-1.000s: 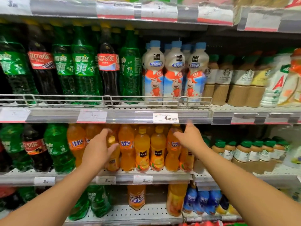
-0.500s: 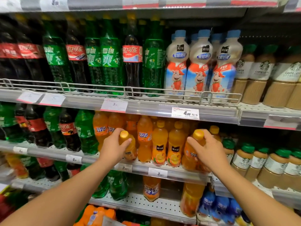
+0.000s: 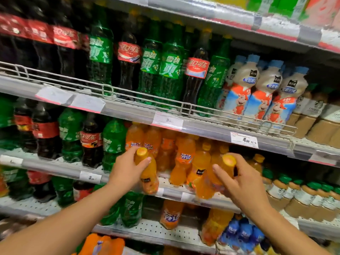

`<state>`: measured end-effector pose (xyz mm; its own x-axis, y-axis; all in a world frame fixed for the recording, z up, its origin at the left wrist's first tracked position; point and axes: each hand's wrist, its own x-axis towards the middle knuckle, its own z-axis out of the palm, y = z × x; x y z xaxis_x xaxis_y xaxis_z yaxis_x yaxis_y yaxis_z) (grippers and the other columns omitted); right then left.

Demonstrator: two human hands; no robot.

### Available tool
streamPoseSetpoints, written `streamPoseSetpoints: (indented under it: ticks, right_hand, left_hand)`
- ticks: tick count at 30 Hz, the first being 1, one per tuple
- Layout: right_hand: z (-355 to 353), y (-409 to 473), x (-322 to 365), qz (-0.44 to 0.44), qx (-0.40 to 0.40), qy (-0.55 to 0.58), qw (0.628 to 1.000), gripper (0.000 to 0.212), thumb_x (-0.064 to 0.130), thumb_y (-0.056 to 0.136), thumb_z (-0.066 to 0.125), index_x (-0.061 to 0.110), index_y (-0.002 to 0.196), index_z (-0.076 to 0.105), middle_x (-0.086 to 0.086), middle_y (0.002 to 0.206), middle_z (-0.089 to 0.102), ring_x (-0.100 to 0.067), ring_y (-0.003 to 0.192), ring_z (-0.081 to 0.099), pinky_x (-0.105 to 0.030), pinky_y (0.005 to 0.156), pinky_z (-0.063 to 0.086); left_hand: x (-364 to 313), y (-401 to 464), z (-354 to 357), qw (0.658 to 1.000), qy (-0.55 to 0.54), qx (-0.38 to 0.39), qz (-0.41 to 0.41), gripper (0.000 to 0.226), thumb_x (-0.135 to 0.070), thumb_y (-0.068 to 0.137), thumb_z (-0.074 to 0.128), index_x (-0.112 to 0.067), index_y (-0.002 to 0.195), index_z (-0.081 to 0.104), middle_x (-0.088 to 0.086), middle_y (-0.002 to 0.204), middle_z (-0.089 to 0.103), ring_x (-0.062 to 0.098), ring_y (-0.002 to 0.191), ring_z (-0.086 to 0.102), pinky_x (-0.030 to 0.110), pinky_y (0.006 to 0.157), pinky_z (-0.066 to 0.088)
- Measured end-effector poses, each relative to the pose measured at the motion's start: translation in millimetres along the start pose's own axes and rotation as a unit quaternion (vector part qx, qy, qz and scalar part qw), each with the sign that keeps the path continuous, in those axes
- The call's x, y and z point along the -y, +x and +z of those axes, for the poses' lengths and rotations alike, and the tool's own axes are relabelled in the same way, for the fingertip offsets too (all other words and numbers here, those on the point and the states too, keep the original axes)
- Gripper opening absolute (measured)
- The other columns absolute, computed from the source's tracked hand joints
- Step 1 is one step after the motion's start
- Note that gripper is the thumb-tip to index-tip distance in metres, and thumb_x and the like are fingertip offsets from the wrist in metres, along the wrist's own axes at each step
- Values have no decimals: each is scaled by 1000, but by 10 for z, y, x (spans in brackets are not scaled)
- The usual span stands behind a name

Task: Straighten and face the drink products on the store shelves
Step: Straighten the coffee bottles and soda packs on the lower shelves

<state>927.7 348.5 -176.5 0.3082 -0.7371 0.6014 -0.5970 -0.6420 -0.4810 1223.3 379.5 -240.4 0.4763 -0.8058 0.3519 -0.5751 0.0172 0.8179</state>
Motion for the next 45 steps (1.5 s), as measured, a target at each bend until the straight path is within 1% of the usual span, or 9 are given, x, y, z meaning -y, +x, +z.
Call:
streamPoseSetpoints:
  ticks: [3, 7, 16, 24, 27, 33, 38, 42, 45]
  right_hand:
    - [410, 101, 393, 29, -10, 105, 994, 17, 48, 82, 63, 37, 91, 54, 23, 79, 66, 13, 69, 61, -2, 50, 40]
    - [937, 188, 645, 76, 21, 166, 983, 16, 46, 85, 66, 45, 94, 53, 4, 86, 65, -9, 61, 68, -19, 48, 51]
    - [1476, 541, 536, 129, 13, 65, 989, 16, 61, 85, 58, 54, 93, 46, 5, 86, 64, -15, 56, 68, -36, 50, 58]
    - [1668, 1025, 477, 196, 75, -92, 973, 37, 40, 93, 50, 6, 78, 54, -5, 79, 58, -29, 63, 67, -50, 61, 57]
    - [1721, 1225, 448, 233, 118, -115, 959, 28, 32, 94, 49, 4, 101, 49, -17, 98, 62, -31, 65, 66, -41, 59, 57]
    - [1751, 1321, 426, 306, 103, -20, 946, 28, 45, 95, 53, 24, 109, 42, -10, 71, 60, -22, 37, 57, -23, 36, 43]
    - [1729, 1280, 318, 326, 177, -15, 929, 9, 10, 93, 51, 16, 99, 50, -6, 95, 54, -6, 62, 49, -10, 40, 43]
    - [1708, 1339, 511, 313, 143, -110, 933, 22, 13, 94, 57, 20, 112, 47, -2, 91, 48, -19, 58, 58, -24, 34, 42]
    - [1621, 1079, 594, 210, 71, -96, 970, 13, 19, 93, 53, 13, 94, 42, -7, 98, 55, -21, 64, 61, -36, 53, 54]
  left_hand:
    - [210, -46, -233, 1000, 0, 25, 0, 34, -35, 84, 73, -22, 113, 63, 3, 104, 69, 26, 96, 63, 44, 84, 53]
    - [471, -68, -517, 998, 14, 64, 10, 24, -41, 84, 70, -34, 104, 59, -8, 89, 67, 15, 80, 62, 42, 74, 55]
    - [783, -40, -805, 996, -9, 91, 5, 23, -39, 83, 72, -36, 103, 62, -16, 89, 66, 8, 81, 62, 39, 73, 55]
    - [885, 33, -789, 993, 3, 121, -3, 21, -41, 82, 72, -41, 98, 59, -18, 90, 65, 5, 83, 61, 39, 75, 55]
    - [905, 36, -773, 992, 6, 126, -9, 23, -43, 82, 71, -39, 102, 61, -16, 91, 66, 9, 85, 61, 40, 76, 54]
    - [850, 66, -727, 993, -9, 120, -15, 21, -41, 82, 73, -38, 100, 63, -16, 87, 67, 7, 79, 63, 40, 73, 56]
    - [749, 101, -667, 993, -20, 117, -16, 20, -39, 79, 75, -40, 95, 63, -19, 86, 66, 3, 81, 62, 39, 75, 56]
    - [674, 103, -610, 991, -35, 129, -20, 21, -38, 78, 77, -40, 93, 63, -18, 88, 68, 3, 84, 64, 39, 77, 57]
    - [622, 89, -568, 990, -33, 140, -13, 23, -40, 77, 76, -37, 97, 65, -18, 89, 69, 4, 84, 64, 40, 77, 57]
